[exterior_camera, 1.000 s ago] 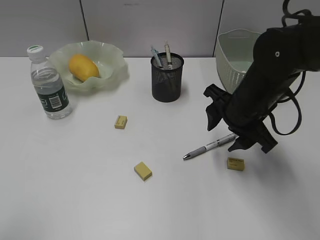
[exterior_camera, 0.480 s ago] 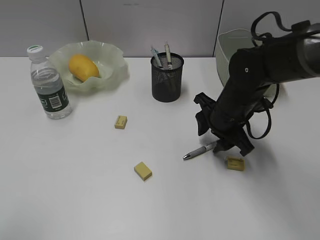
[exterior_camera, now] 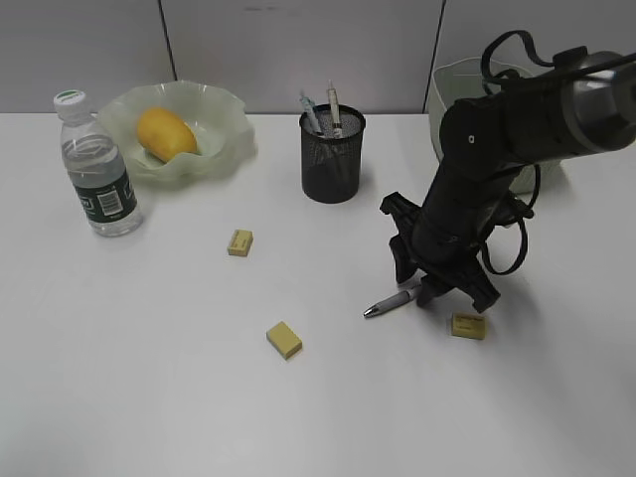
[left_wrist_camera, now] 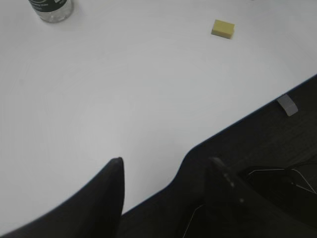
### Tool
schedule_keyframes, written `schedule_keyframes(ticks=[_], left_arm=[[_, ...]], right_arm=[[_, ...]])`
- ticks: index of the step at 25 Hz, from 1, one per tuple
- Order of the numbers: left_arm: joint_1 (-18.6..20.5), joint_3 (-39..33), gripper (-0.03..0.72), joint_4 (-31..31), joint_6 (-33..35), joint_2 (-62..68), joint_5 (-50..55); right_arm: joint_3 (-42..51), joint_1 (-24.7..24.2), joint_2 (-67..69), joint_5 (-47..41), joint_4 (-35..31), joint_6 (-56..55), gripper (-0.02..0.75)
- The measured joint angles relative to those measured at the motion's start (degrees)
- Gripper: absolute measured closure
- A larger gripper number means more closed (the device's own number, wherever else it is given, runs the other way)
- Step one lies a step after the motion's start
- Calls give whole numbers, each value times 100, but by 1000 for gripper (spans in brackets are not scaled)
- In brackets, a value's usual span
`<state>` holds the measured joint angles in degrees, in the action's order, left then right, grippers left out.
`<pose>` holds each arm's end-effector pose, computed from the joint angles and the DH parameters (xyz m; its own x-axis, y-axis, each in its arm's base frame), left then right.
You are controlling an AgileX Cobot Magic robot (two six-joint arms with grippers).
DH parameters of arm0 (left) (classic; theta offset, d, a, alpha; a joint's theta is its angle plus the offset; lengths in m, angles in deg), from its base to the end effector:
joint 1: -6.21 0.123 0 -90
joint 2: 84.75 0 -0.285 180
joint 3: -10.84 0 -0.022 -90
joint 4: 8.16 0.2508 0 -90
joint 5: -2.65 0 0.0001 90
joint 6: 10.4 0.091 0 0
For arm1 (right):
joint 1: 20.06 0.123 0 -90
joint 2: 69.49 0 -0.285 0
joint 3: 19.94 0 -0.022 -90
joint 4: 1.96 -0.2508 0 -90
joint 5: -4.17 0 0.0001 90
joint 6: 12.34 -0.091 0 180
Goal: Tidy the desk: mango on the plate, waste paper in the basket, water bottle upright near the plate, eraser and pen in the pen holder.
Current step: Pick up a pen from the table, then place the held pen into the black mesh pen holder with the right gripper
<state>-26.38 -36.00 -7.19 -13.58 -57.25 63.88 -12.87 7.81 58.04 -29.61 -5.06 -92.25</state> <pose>0.0398 -0.0238 0.2784 -0.6260 0.3440 -0.6998 0.5007 0.8653 -0.0226 0.3399 0.1828 0.0995 -0.5818 0.8134 0.0028 0.7965 0.5690 0.2042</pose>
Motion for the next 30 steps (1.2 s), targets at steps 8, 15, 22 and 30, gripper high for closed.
schedule_keyframes(ticks=[8, 15, 22, 30], left_arm=[[0, 0, 292, 0, 0, 0, 0], [0, 0, 293, 0, 0, 0, 0], [0, 0, 293, 0, 0, 0, -5], [0, 0, 294, 0, 0, 0, -5]], right_arm=[[0, 0, 18, 0, -25, 119, 602], [-1, 0, 11, 5, -70, 474, 605], [-209, 0, -237, -6, -83, 1282, 610], [-974, 0, -409, -30, -57, 2693, 610]])
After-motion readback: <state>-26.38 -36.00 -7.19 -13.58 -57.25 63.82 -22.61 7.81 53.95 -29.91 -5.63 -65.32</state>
